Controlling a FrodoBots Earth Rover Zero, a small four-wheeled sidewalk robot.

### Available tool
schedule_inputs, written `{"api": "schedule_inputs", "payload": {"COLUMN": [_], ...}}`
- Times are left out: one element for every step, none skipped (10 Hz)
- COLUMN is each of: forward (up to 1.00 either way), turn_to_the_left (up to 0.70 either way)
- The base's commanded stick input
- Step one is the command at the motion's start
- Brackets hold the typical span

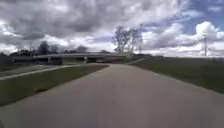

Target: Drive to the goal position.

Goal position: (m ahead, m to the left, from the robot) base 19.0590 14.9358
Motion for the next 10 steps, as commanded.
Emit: {"api": "schedule_inputs", "payload": {"forward": [1.0,1.0,1.0,1.0,1.0,1.0,1.0,1.0,1.0,1.0], "turn_to_the_left": [-0.2,-0.22,-0.06,0.0,0.0,0.0,0.0,0.0,0.0,0.0]}}
